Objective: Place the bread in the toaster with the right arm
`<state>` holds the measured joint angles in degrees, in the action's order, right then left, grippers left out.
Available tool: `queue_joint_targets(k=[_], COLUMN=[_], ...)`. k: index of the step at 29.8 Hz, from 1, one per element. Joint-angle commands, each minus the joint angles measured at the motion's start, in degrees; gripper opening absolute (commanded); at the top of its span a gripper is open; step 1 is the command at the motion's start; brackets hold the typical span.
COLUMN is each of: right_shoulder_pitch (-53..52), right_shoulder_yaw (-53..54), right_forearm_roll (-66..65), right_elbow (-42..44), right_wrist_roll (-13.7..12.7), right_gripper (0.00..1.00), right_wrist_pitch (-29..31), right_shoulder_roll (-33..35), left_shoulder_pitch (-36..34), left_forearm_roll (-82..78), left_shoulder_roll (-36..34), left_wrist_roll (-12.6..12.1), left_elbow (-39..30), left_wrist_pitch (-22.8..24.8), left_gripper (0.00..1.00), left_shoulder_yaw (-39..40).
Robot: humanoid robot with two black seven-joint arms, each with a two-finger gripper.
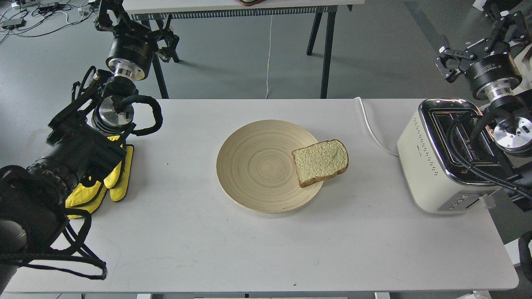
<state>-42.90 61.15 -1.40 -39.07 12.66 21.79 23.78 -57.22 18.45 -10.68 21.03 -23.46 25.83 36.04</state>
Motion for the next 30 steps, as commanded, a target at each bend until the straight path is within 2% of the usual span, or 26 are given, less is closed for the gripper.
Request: queue_joint_targets(k=[1, 10, 14, 25, 30], right_shoulder_pitch=[-0.08, -2.62, -4.91, -4.12, -3.33], right_shoulder_yaw=[-0.15, -5.85, -11.75, -17.29, -26.24], right_forearm_roll=[0.0, -1.49, -5.26, -38.74, -48.33], right_elbow=[-0.83, -2.59, -4.61, -14.98, -18.59], right_wrist_roll=[0.08, 0.25, 0.43, 0.43, 0.43], right_gripper=[1.0, 0.99, 0.99, 0.99, 0.99], right_wrist_pitch=[0.01, -1.04, -4.81, -14.14, -19.92], right_shoulder_roll=[-0.14, 0.48, 1.0, 3.38, 3.64], left_shoulder_pitch=[0.0, 0.0, 0.0, 0.0, 0.0], left_forearm_roll=[0.01, 0.01, 0.01, 0.01, 0.01], left_shoulder_roll=[0.05, -0.13, -0.04, 0.05, 0.05], left_wrist_roll=[0.06, 0.06, 0.06, 0.06, 0.06], left_elbow=[0.0, 0.0, 0.0, 0.0, 0.0], left_wrist_pitch=[0.18, 0.18, 0.1, 0.01, 0.01], left_gripper=[1.0, 1.0, 1.0, 1.0, 1.0], left_shoulder_yaw=[0.0, 0.26, 0.26, 0.35, 0.26])
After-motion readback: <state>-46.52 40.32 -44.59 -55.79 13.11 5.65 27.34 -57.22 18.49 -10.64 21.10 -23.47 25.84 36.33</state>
